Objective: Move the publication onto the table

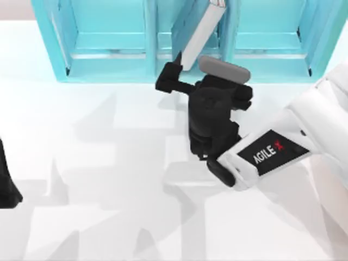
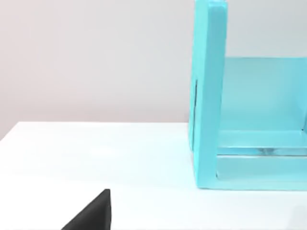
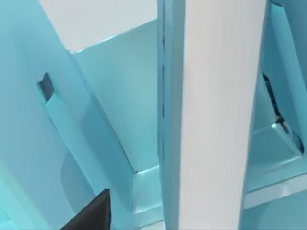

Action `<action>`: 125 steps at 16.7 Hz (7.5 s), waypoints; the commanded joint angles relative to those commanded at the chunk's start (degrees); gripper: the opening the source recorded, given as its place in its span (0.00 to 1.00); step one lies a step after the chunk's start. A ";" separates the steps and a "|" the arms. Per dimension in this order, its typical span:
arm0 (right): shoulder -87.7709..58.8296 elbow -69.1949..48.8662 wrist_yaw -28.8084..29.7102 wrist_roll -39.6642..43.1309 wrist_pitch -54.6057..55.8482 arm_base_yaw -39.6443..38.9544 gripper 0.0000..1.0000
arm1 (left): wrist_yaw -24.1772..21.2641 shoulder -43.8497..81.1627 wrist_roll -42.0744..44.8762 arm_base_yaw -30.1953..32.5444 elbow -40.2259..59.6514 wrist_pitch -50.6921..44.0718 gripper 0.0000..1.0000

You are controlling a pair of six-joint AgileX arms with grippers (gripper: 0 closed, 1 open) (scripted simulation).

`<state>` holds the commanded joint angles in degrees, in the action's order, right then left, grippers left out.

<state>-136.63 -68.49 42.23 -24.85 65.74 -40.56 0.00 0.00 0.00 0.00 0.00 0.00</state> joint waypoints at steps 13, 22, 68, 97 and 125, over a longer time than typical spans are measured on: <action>-11.34 -24.28 -6.74 0.55 -12.42 6.86 1.00 | 0.00 0.00 0.00 0.00 0.00 0.00 1.00; -12.20 -26.20 -7.41 0.55 -13.59 7.54 0.77 | 0.00 0.00 0.00 0.00 0.00 0.00 1.00; 39.04 7.43 9.91 4.94 -33.49 -12.58 0.00 | 0.00 0.00 0.00 0.00 0.00 0.00 1.00; 52.21 49.23 2.89 94.26 -21.53 -26.64 0.00 | 0.00 0.00 0.00 0.00 0.00 0.00 1.00; 41.56 51.69 3.04 93.93 -8.81 -26.57 0.68 | 0.00 0.00 0.00 0.00 0.00 0.00 1.00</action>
<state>-95.07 -16.81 45.27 69.09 56.93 -67.13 0.00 0.00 0.00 0.00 0.00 0.00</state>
